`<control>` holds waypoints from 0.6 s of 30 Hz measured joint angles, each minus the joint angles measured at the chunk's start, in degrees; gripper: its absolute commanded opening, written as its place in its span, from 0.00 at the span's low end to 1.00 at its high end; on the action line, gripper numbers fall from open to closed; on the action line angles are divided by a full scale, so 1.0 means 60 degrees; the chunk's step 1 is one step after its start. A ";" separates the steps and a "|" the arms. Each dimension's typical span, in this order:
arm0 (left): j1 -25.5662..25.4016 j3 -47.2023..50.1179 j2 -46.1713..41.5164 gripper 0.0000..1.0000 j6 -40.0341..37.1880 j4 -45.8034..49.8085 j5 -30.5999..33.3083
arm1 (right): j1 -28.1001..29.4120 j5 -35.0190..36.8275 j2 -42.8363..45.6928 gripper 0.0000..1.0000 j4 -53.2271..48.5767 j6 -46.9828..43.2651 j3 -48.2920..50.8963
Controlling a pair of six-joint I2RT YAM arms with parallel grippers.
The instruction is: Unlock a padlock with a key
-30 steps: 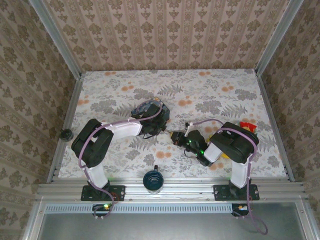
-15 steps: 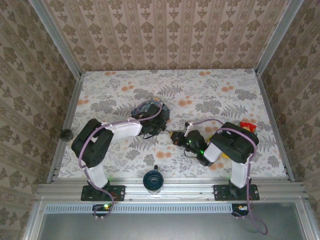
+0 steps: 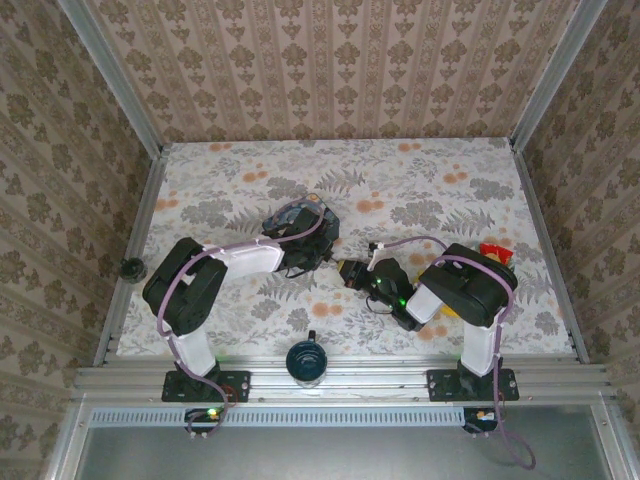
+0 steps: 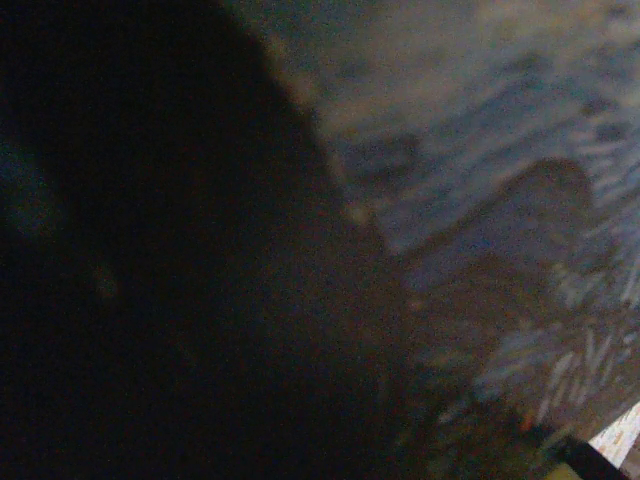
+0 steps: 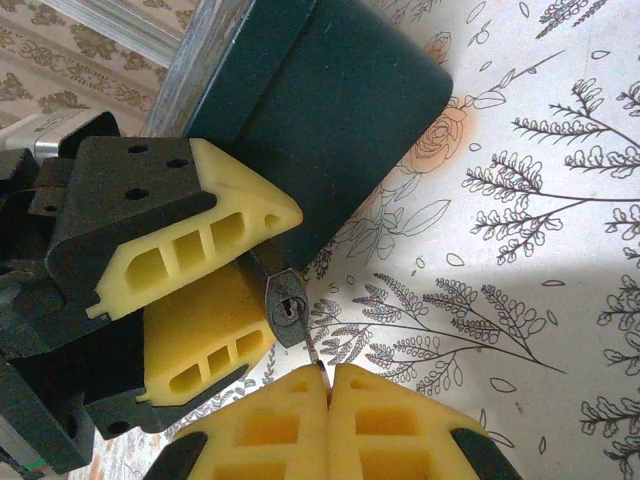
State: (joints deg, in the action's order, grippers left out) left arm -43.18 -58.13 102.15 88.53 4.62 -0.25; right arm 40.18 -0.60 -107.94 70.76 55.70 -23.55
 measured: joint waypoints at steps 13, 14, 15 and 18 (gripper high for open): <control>0.0025 0.0069 -0.0004 0.09 0.0004 -0.0204 0.0011 | 0.0004 0.0004 0.0448 0.00 0.0007 0.0004 0.0138; 0.0025 0.0069 -0.0004 0.09 0.0004 -0.0208 0.0011 | 0.0004 0.0004 0.0455 0.00 0.0007 0.0004 0.0138; 0.0025 0.0069 -0.0004 0.09 0.0004 -0.0208 0.0011 | 0.0004 0.0000 0.0455 0.00 0.0007 0.0004 0.0138; 0.0025 0.0069 -0.0004 0.09 0.0004 -0.0208 0.0011 | 0.0004 0.0000 0.0455 0.00 0.0007 0.0004 0.0127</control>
State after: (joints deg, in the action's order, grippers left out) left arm -43.03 -57.71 102.13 88.55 3.38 -0.19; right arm 40.21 -0.60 -105.21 70.81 55.72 -22.79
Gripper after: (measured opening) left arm 0.302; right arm 0.063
